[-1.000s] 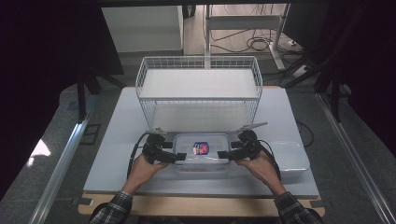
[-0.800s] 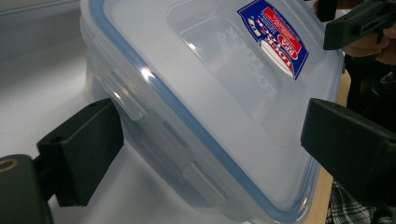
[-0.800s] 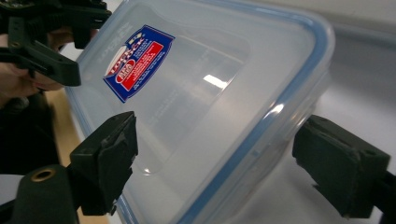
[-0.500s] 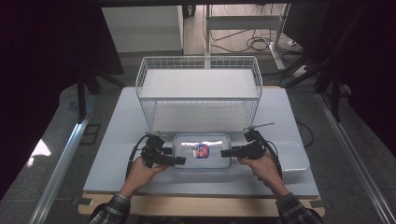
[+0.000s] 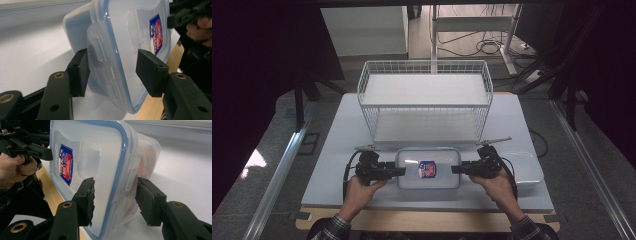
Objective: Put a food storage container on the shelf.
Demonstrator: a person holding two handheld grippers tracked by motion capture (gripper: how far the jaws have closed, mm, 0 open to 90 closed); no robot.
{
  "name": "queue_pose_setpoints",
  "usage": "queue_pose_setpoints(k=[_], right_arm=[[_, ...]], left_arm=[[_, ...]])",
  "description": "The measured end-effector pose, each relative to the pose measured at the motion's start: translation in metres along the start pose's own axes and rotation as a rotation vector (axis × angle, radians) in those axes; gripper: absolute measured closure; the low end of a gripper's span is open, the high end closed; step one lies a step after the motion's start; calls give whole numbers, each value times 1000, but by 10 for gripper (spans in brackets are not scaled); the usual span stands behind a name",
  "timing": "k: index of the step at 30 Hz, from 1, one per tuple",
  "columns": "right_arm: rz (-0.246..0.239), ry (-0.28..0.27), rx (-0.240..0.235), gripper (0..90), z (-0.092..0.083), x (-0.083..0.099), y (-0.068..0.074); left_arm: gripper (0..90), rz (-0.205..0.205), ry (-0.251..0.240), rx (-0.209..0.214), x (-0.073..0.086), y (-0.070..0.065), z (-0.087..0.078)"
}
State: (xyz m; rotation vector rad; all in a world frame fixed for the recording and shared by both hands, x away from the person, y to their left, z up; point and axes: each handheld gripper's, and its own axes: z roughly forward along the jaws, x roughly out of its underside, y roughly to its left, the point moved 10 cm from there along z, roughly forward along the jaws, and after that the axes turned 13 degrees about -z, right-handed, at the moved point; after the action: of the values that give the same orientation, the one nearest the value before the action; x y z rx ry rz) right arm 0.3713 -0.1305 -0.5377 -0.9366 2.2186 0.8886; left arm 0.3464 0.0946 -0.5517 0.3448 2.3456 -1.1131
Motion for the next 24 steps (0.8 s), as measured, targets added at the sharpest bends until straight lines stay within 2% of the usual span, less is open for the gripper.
queue_pose_setpoints(k=[3, 6, 9, 15, 17, 18, 21, 24], right_arm=[[0, -16, 19, 518, -1, 0, 2], [-2, -26, 29, 517, -1, -1, 2], [-8, -38, 50, 506, -1, -4, 3], [-46, -84, 64, 510, -7, -17, 9], [-53, -95, 63, 512, -8, -20, 10], [-62, -118, 55, 519, -12, -27, 12], [-77, -144, 52, 538, -18, -36, 14], [-77, -161, 43, 542, -22, -42, 15]], left_arm=[[471, -23, -25, 7, -3, 1, 0], [478, -30, -40, 0, -6, 1, -1], [482, -10, -53, -15, -9, -2, -5], [483, 11, -90, -12, -21, -9, -16], [483, 16, -100, -9, -25, -11, -19], [484, 25, -109, -6, -29, -13, -22], [483, 15, -127, 12, -37, -16, -28], [485, 28, -137, 9, -42, -19, -31]])
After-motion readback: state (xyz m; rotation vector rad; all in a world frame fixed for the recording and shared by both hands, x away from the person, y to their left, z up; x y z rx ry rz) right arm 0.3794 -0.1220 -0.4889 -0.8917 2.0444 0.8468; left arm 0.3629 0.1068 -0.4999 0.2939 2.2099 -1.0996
